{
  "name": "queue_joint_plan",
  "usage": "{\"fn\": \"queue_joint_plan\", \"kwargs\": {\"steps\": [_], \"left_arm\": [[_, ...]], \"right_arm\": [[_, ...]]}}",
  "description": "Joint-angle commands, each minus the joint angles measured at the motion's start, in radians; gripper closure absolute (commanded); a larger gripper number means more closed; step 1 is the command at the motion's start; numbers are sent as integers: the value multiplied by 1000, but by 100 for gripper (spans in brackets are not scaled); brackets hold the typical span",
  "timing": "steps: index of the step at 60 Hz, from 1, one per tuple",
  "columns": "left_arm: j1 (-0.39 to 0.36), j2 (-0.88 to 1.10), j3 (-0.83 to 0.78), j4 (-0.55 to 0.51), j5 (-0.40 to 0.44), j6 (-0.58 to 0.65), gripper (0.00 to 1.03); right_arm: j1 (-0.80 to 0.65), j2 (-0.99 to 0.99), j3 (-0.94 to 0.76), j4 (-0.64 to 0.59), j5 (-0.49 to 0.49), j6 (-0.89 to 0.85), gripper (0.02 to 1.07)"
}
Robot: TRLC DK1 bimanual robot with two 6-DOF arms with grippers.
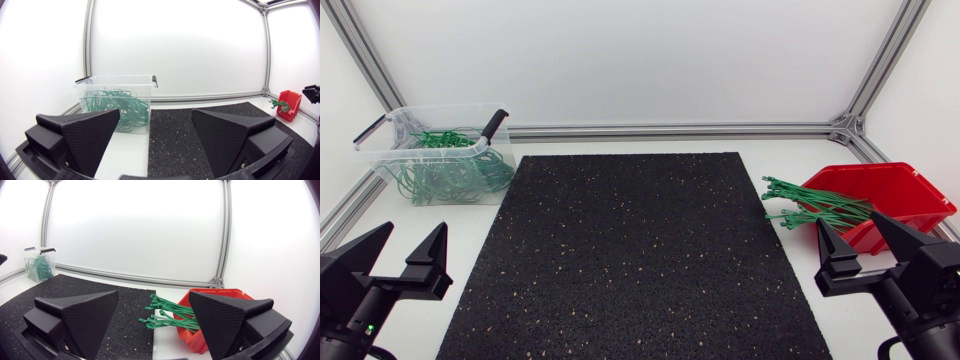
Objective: Take a green cable tie from the red box, thread the tail through the head to close it, then place it in the transparent bin on the left.
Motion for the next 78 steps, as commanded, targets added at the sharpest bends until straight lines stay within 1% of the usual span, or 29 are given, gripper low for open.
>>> {"fn": "queue_joint_plan", "kwargs": {"steps": [1, 41, 52, 69, 78], "left_arm": [[1, -5, -39, -20, -4, -22, 3], [-1, -5, -39, -20, -4, -22, 3], [-1, -5, -39, -20, -4, -22, 3], [-4, -5, -39, -20, -4, -22, 3], [-5, -5, -39, -20, -4, -22, 3]], "right_arm": [[3, -10, -24, 5, 0, 7, 5], [3, -12, -21, 19, -11, 7, 5], [3, -12, 28, 8, -14, 5, 5], [5, 2, 125, -59, -20, 10, 5], [5, 71, 208, -92, -20, 10, 5]]}}
